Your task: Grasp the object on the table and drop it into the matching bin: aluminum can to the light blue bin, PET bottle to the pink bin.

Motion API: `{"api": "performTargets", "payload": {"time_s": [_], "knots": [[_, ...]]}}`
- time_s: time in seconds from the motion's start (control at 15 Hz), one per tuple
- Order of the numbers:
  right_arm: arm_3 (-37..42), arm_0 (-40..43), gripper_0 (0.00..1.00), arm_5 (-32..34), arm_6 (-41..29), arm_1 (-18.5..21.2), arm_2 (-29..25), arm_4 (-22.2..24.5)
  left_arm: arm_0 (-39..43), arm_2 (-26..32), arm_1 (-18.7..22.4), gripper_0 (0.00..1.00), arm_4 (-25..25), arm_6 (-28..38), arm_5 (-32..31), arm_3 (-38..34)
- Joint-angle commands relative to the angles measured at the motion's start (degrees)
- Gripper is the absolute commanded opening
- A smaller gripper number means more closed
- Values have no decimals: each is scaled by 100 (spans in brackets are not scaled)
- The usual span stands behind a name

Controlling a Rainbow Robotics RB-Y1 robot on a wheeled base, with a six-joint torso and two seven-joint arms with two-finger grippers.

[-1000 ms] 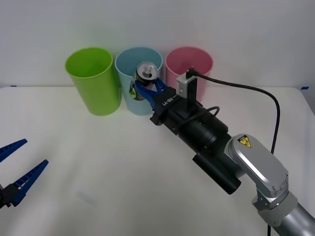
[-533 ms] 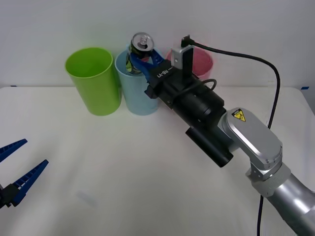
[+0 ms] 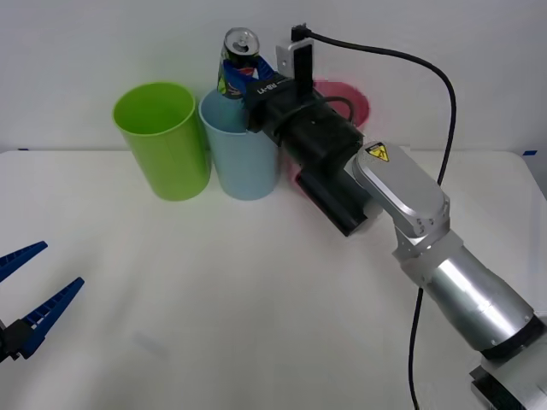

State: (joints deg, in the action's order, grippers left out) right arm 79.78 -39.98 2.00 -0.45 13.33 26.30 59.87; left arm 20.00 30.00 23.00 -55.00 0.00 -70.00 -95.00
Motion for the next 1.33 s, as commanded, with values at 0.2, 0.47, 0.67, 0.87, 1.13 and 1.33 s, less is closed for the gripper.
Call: {"api": "performTargets", "payload": {"time_s": [0.2, 0.47, 0.67, 0.87, 1.13, 1.33], "knots": [[-1000, -581, 0, -191, 133, -560, -161, 227, 0, 0, 0, 100, 0, 0, 0, 0], [-1536, -819, 0, -262, 177, -999, -539, 763, 0, 0, 0, 100, 0, 0, 0, 0], [-1588, -827, 0, -323, 177, -1017, -539, 833, 0, 0, 0, 100, 0, 0, 0, 0], [-1588, -827, 0, -314, 177, -1017, -539, 868, 0, 0, 0, 100, 0, 0, 0, 0], [-1580, -827, 91, -323, 177, -999, -539, 947, 0, 0, 0, 100, 0, 0, 0, 0], [-1580, -819, 100, -297, 186, -955, -539, 947, 0, 0, 0, 100, 0, 0, 0, 0]]}}
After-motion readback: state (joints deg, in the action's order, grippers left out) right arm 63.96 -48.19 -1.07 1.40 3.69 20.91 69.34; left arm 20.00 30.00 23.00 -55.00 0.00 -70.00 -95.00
